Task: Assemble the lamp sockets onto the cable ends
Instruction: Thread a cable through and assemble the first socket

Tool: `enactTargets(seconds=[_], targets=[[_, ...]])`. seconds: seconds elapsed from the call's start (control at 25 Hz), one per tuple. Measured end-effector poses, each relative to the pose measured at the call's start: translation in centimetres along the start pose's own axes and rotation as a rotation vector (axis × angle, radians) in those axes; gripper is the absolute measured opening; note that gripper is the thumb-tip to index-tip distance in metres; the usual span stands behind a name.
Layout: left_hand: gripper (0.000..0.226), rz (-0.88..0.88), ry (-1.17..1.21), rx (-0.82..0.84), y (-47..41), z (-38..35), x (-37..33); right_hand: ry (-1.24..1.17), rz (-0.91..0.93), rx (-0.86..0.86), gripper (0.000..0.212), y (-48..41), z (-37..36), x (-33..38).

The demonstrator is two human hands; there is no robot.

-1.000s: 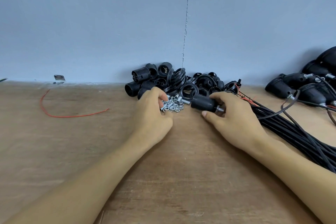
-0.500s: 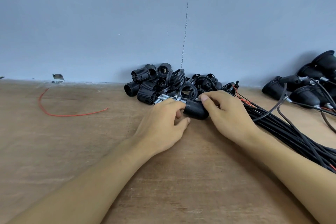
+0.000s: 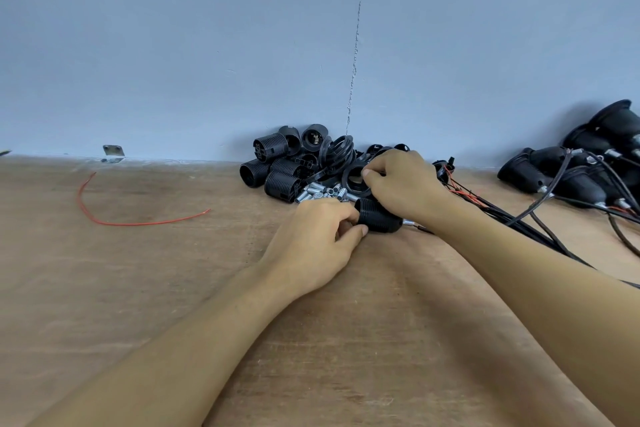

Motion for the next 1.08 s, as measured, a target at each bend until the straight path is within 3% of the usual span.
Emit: enactTargets(seconds=[0.28,0.52,0.68,0.84,0.92,1.0,1.08], targets=[[0.012,0.025,0.058,-0.024,-0.1,0.0,0.4,-0.306,0.107,-0.229,0.012,2.0,2.5,-1.0],[0.021,0.070,0.186,-0.115,0.0,0.5,1.1,-0.549,0.165,-0.322,0.017,3.8,2.9,-1.2],[0.010,0.126,0.344,-0.278,0.4,2.0,2.1,-0.955,0.276,-0.099,0.014,3.7,1.5,-0.3],[0.015,0.091,0.475,-0.261,0.4,2.2,2.2,-1.182,0.230,0.022,0.009,3.4,0.0,-0.7],[0.012,0.089,0.505,-0.248,0.4,2.0,2.3,-1.076,0.209,-0.012,0.008,3.3,-0.1,-1.4],[0.009,0.114,0.573,-0.265,0.4,2.1,2.6,-0.743,0.188,-0.123,0.005,3.8,0.6,-2.0],[0.014,0.150,0.602,-0.308,0.6,2.4,3.1,-0.336,0.170,-0.141,0.018,4.3,0.5,-1.7]])
Point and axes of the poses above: each hand's wrist, its own y-axis away from the middle knuckle, its own z-axis out of the back of the hand, x = y × z, the point moved 8 cm from there along -y, towards the middle knuckle, and after that the axes turned 12 degrees about x, right-handed, at the moved point
